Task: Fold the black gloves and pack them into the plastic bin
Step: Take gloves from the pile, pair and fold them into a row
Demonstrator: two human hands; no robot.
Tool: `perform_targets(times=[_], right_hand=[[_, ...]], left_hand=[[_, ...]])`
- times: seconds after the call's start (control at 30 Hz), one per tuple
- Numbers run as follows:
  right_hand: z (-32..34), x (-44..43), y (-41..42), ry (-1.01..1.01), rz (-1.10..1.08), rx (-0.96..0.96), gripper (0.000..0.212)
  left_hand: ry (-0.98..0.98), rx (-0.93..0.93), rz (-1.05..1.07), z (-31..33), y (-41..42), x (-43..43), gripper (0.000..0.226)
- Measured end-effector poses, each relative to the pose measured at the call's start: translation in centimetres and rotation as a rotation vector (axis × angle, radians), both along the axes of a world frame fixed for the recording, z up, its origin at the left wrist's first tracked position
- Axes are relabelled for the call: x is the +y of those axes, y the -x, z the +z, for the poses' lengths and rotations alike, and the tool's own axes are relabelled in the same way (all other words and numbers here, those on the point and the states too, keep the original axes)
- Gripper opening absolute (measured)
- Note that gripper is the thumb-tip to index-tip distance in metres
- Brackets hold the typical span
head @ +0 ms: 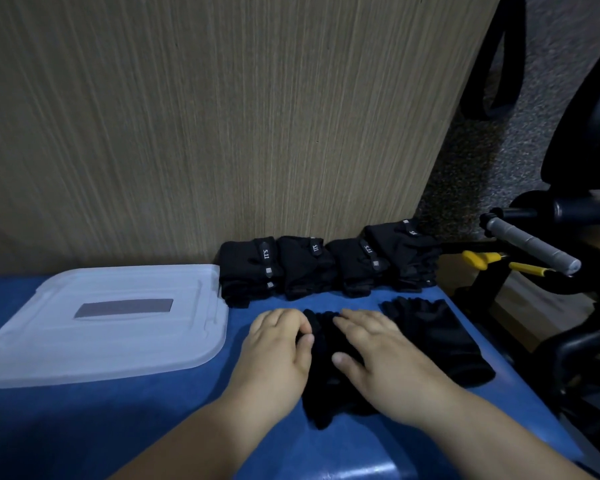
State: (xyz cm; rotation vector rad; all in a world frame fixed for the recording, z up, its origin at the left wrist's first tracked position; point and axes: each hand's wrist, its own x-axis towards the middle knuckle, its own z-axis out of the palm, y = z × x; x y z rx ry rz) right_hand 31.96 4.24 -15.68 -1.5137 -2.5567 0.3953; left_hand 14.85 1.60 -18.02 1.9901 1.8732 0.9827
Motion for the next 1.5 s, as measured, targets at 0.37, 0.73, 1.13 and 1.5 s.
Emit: perform_targets(times=[0.37,0.73,1.13,1.5], right_hand=[[-0.6,-0.1,-0.1,0.192,0.005,-0.311,0.068],[0.0,-0.4,-0.4,0.199,-0.057,-0.368,0.078],[3.0,2.2,-7.0,-0.180,-0.544,0.083,0.030],[1.7,3.2,-9.6,0.225,-0.655,0.037,0.028]], left_hand=[[0.323,0.392,-0.221,-0.9,-0.1,-0.2,0.050],[0.367,0.445,-0.217,-0.9,0.1,-0.2,0.053],[0.383,0.402,-0.197,-0.9,-0.9,0.7,0.053],[0.070,0.234,-0.166,0.4,-1.7,0.3,0.032]])
